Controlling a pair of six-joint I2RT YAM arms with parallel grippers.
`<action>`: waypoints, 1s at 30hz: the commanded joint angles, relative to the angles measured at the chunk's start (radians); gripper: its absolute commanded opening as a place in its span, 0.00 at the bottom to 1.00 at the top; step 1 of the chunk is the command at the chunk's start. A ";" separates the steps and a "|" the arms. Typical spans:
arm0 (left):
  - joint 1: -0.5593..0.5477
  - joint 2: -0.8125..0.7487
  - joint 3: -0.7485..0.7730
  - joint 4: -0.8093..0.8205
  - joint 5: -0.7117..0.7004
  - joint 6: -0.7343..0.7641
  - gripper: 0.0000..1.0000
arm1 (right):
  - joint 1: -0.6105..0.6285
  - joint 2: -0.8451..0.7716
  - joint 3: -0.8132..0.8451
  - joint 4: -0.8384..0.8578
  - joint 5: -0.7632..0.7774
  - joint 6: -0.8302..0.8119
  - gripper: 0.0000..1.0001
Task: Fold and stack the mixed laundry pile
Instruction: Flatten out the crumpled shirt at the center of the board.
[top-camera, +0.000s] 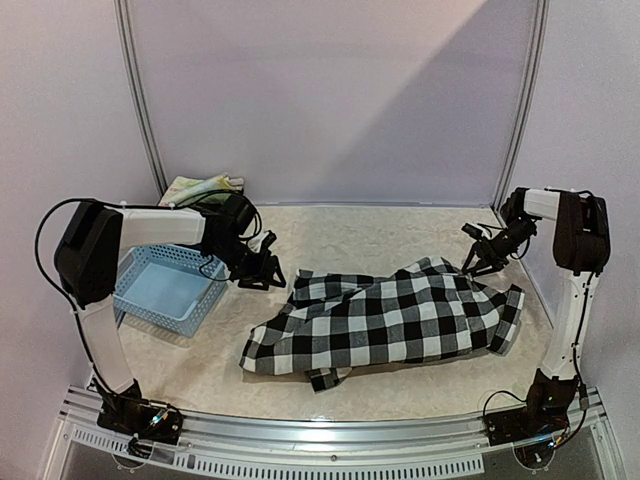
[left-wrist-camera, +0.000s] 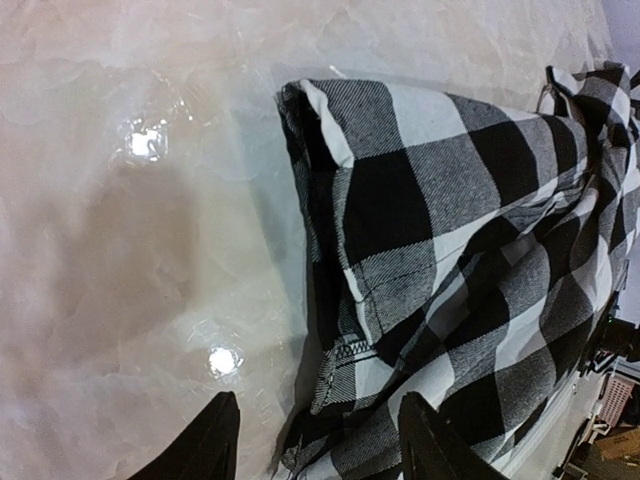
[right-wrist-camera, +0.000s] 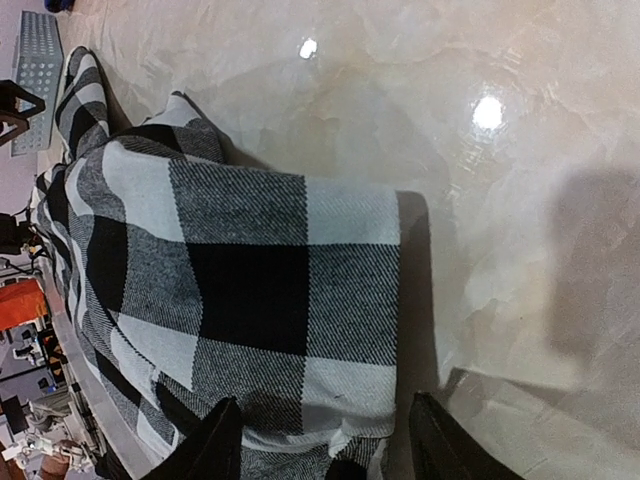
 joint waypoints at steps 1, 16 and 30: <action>0.011 -0.018 -0.014 0.032 0.004 -0.001 0.55 | 0.003 0.019 -0.012 -0.056 -0.050 -0.052 0.51; 0.012 0.005 0.006 0.050 -0.013 0.005 0.54 | -0.084 -0.172 0.103 -0.080 -0.018 -0.049 0.00; 0.012 0.003 -0.006 0.050 0.004 0.007 0.54 | -0.031 -0.085 -0.030 0.000 0.010 -0.072 0.57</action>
